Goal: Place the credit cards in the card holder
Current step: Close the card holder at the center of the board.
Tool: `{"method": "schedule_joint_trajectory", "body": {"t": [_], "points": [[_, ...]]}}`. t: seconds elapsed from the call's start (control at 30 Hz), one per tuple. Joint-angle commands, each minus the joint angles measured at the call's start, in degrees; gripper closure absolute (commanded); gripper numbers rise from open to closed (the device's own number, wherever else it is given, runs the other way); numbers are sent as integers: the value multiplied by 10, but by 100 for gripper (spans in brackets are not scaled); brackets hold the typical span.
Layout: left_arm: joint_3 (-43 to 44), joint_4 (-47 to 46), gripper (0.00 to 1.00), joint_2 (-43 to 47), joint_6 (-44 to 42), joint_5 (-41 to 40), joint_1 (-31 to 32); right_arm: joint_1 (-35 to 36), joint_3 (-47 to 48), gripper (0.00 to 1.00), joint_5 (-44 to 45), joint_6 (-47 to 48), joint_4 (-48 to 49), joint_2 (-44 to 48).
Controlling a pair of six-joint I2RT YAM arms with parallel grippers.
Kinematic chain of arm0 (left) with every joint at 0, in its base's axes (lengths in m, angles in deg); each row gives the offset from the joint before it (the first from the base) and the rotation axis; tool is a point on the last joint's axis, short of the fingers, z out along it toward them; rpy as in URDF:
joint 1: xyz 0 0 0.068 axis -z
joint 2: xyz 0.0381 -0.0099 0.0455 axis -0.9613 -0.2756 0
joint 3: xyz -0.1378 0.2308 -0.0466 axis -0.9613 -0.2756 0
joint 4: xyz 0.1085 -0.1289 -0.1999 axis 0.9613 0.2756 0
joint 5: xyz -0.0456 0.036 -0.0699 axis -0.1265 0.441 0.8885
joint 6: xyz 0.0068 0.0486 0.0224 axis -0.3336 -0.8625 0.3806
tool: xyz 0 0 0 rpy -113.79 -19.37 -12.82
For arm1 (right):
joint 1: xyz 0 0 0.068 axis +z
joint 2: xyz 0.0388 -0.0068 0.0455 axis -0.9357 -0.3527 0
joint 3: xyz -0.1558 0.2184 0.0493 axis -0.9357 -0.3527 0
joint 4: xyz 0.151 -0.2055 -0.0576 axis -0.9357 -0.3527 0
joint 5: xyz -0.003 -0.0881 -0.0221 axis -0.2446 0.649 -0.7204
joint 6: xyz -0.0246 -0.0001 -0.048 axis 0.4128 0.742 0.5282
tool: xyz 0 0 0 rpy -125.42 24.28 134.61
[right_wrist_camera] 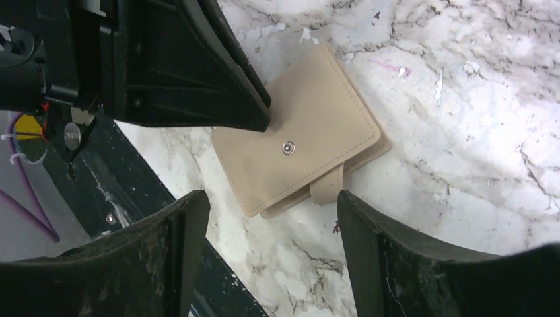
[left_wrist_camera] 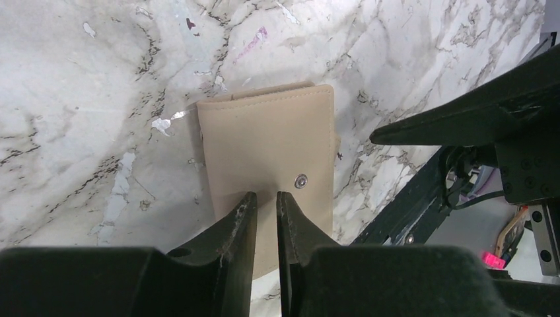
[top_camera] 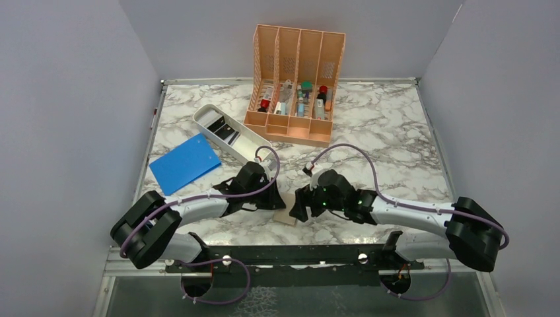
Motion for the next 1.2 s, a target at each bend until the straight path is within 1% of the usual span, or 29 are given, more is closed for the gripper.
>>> {"method": "schedule_joint_trajectory", "body": {"t": [0.0,0.2,0.33,0.5,0.67,0.8,0.93,1.17], "points": [[3,-7,78,13,2,1,6,-4,24,23,10,4,6,-25],[5,-4,73,24,6,-3,11,-10,19,22,2,-2,30,-49],[13,19,72,40,6,-22,11,-17,23,21,0,8,47,-69],[17,49,72,63,4,-46,11,-20,23,21,-51,14,83,-89],[16,51,72,60,6,-42,11,-20,16,21,-85,25,112,-96],[13,49,72,57,7,-41,11,-21,18,21,-94,45,118,-111],[13,47,72,54,6,-42,11,-23,25,21,-129,57,120,-122],[14,42,72,42,5,-37,12,-24,8,21,-165,65,115,-103]]}}
